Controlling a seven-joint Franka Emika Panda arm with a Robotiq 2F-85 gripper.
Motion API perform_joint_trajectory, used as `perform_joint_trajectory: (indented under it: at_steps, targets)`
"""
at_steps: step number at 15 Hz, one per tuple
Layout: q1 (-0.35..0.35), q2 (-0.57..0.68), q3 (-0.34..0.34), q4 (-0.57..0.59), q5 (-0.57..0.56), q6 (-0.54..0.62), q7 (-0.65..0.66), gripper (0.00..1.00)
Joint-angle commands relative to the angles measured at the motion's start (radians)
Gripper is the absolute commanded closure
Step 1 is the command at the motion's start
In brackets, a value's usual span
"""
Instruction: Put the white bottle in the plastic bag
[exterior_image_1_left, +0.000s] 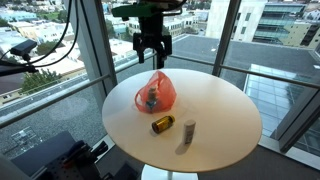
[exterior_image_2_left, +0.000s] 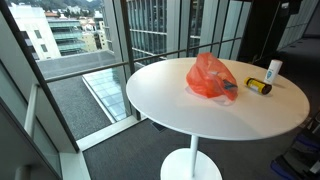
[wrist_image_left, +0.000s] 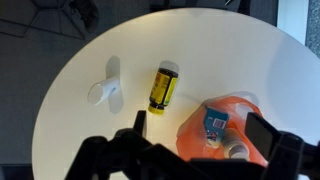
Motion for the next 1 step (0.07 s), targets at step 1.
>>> perform_joint_trajectory:
  at_steps: [1]
  targets:
    - [-0.001,0.001,0.001,0.001,0.0,-0.003,0.0,0.0]
